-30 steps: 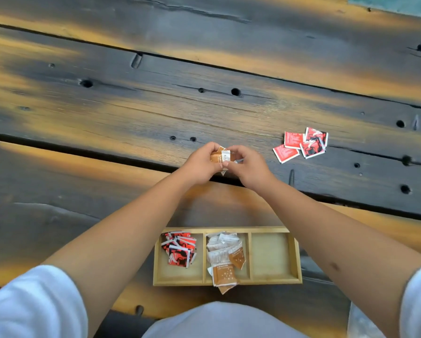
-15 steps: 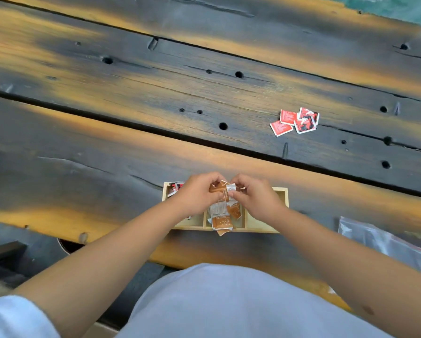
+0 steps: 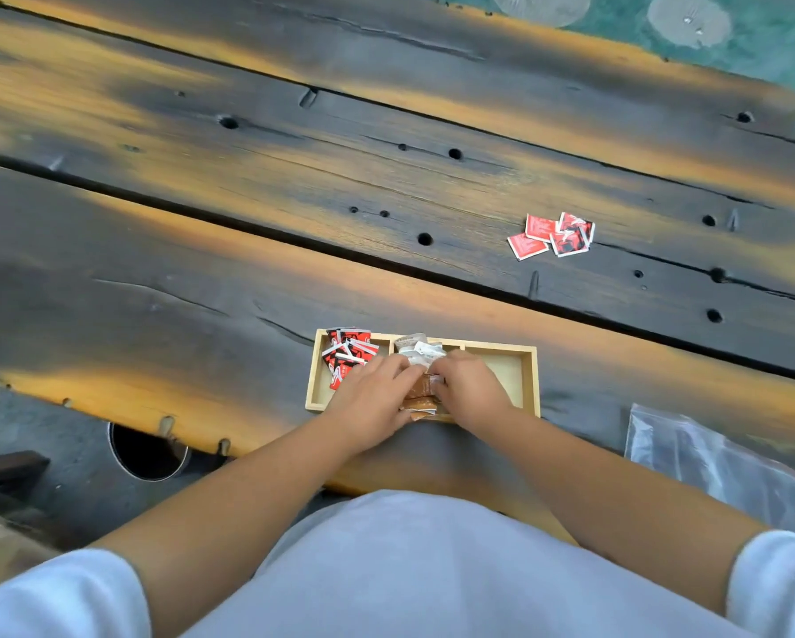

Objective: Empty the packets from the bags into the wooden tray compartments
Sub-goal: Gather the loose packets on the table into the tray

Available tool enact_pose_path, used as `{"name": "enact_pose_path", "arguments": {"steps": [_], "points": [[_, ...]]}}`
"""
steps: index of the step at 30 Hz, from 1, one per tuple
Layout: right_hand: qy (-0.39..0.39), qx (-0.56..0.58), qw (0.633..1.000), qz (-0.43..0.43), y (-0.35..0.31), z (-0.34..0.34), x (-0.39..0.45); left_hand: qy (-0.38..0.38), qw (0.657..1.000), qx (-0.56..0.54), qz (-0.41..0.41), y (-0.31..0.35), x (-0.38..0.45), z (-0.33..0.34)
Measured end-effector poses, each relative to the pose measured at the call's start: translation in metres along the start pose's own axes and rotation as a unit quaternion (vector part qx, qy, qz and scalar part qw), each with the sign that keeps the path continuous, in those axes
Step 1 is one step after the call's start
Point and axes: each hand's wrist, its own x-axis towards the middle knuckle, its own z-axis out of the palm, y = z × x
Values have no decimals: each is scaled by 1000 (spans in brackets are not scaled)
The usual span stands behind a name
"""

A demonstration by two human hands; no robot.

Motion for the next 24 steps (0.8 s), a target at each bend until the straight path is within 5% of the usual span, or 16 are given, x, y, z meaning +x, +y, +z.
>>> {"name": "enact_pose_path", "arguments": {"steps": [6, 15, 24], "points": [[18, 19, 999, -19, 2, -3, -16, 50, 997, -35, -45, -1, 12, 3], [-5, 0, 1000, -14, 10, -13, -22, 17, 998, 5, -54, 5, 19, -7], [56, 6, 998, 24, 27, -31, -38, 24, 999, 38, -27, 24, 30, -31]]}}
